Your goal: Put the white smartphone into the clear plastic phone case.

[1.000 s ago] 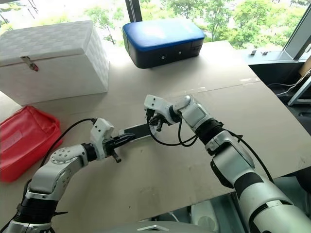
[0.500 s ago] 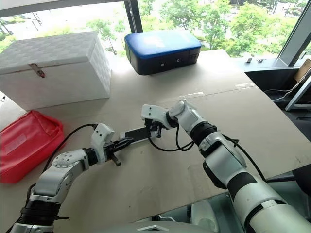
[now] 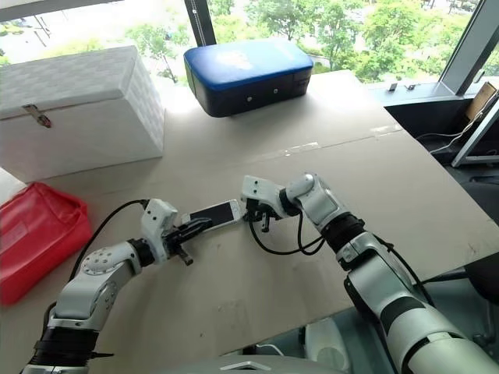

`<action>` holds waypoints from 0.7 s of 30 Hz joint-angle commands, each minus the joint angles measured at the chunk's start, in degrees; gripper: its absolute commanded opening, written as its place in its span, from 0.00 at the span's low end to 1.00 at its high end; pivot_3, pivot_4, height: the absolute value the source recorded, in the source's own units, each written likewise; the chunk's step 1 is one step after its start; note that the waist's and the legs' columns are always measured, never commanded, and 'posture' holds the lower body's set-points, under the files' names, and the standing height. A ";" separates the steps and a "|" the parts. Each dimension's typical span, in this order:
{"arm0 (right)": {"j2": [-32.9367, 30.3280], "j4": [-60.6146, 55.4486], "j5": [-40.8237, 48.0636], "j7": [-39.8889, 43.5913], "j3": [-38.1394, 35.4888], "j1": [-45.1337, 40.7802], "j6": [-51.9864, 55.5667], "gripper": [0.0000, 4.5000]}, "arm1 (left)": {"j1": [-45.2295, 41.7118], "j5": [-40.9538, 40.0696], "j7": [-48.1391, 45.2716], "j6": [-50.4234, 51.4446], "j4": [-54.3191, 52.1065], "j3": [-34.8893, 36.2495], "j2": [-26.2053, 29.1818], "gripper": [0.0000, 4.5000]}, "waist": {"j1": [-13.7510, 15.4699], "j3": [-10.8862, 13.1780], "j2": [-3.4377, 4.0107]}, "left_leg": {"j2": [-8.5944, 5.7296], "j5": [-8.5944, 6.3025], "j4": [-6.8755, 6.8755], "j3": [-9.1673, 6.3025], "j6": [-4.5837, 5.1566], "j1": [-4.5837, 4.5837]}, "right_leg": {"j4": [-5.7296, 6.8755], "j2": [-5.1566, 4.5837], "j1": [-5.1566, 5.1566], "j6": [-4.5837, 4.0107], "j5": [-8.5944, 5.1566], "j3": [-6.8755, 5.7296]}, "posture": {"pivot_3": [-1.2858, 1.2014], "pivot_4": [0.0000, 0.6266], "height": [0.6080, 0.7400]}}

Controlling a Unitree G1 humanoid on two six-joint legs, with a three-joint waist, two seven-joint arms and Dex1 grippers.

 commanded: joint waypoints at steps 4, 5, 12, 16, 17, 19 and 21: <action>-7.70 -28.88 9.37 -7.57 -15.47 11.29 4.31 0.30 | 4.97 -10.87 2.92 -1.35 -10.38 12.41 -4.27 0.20 | 1.50 0.85 -0.20 | -0.03 0.01 0.10 -0.25 -0.02 -1.04 | 0.00 -0.02 -0.87 0.16 0.17 -0.03 | 0.52 0.24 1.00; -9.29 -32.03 9.65 -7.85 -15.95 13.46 4.63 0.40 | 5.51 -11.73 3.59 -0.84 -11.46 13.63 -4.40 0.30 | 2.13 0.85 -0.21 | -0.03 0.01 0.24 -0.37 -0.03 -1.38 | -0.01 -0.05 -1.04 -0.03 0.29 -0.06 | 0.52 0.24 1.00; -19.79 -58.70 20.72 -9.21 -27.21 33.57 16.26 1.00 | 15.91 -19.35 2.30 2.93 -19.22 22.81 -2.78 0.98 | 2.61 1.03 -0.07 | -0.38 -0.46 0.54 -0.41 -0.16 -2.33 | -0.47 -0.61 -1.54 0.11 0.15 -0.06 | 0.52 0.24 1.00; -26.00 -66.01 23.82 -8.28 -33.43 44.71 15.81 1.00 | 23.26 -18.43 0.24 2.00 -22.17 25.34 -1.39 0.98 | 2.80 1.16 -0.24 | -0.82 -0.65 0.77 -0.48 0.17 -2.30 | -0.47 -0.93 -1.41 0.55 -0.14 -0.03 | 0.52 0.24 1.00; -27.13 -66.67 24.11 -8.42 -34.66 46.79 15.33 1.00 | 25.30 -18.05 -0.50 1.75 -22.60 25.75 -1.33 0.98 | 2.82 1.18 -0.25 | -0.86 -0.66 0.78 -0.47 0.19 -2.27 | -0.48 -0.94 -1.37 0.56 -0.28 -0.03 | 0.52 0.24 1.00; -29.47 -66.89 23.49 -8.05 -36.56 51.46 12.94 1.00 | 29.15 -19.38 -1.70 2.42 -23.00 26.88 -1.55 0.98 | 2.81 1.23 -0.32 | -0.88 -0.67 0.81 -0.46 0.20 -2.23 | -0.46 -0.95 -1.33 0.56 -0.42 -0.03 | 0.52 0.24 1.00; -30.59 -67.01 23.70 -7.94 -37.93 54.23 10.59 1.00 | 30.85 -19.24 -2.31 1.95 -22.49 27.44 -1.52 0.98 | 2.82 1.29 -0.40 | -0.89 -0.66 0.83 -0.46 0.20 -2.15 | -0.41 -0.93 -1.28 0.57 -0.43 -0.05 | 0.52 0.24 1.00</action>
